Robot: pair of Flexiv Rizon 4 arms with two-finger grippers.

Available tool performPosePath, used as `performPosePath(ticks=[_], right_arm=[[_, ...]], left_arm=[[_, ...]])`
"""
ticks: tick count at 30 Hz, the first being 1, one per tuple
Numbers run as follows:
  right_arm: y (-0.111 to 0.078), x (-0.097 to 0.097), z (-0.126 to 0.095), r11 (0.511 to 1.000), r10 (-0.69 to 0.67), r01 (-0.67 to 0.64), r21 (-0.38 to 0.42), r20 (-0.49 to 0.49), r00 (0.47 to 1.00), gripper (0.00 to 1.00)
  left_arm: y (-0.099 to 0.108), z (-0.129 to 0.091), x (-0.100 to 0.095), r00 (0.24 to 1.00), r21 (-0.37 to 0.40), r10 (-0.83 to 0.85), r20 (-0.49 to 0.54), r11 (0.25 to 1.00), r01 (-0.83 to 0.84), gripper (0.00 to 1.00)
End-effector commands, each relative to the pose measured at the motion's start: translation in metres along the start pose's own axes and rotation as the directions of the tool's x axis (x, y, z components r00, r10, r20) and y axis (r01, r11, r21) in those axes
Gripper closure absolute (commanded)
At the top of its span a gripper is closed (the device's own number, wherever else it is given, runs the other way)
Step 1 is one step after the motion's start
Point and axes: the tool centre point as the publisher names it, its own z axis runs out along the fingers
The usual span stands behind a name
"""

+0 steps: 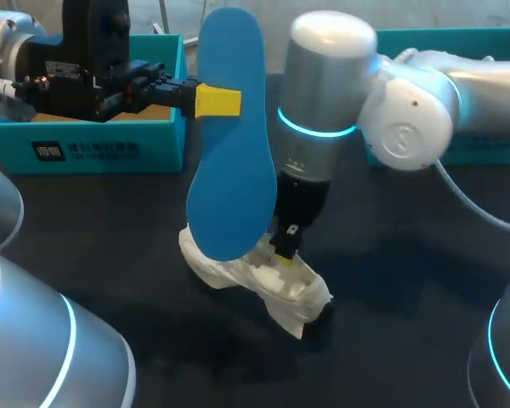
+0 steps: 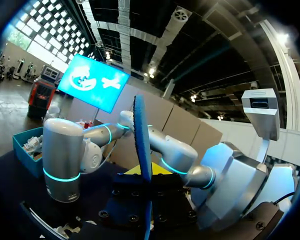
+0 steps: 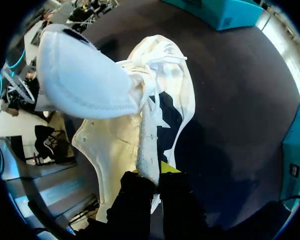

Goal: Take the shoe out of the shoebox, open the shoe tongue, remove and reinsert the insole, then place the shoe into the shoebox

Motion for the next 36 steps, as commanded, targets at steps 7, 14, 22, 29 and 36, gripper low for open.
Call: performPosePath(ticks=[7,14,22,29,36], right_arm=[[-0.011,-0.002,-0.001,0.940,0.240,-0.245,-0.239,-0.051,0.969,1.00],[-0.002,0.006,0.001,0.844,0.463,-0.472,-0.255,-0.098,0.881,1.00],[-0.001,0.012,0.008,0.731,0.616,-0.638,-0.243,-0.170,0.769,1.00],[0.000,0.010,0.012,0.713,0.645,-0.665,-0.225,-0.162,0.747,1.00],[-0.003,0.004,0.025,0.711,0.650,-0.677,-0.191,-0.189,0.736,1.00]], left_arm=[[-0.001,0.001,-0.001,1.000,-0.004,-0.001,0.000,1.000,0.001,1.00],[-0.001,0.001,-0.001,1.000,-0.004,-0.001,0.000,1.000,0.001,1.00],[-0.001,0.001,-0.001,1.000,-0.004,-0.001,0.000,1.000,0.001,1.00],[-0.001,0.001,-0.001,1.000,-0.004,-0.001,0.000,1.000,0.001,1.00],[-0.001,0.001,-0.001,1.000,-0.004,-0.001,0.000,1.000,0.001,1.00]])
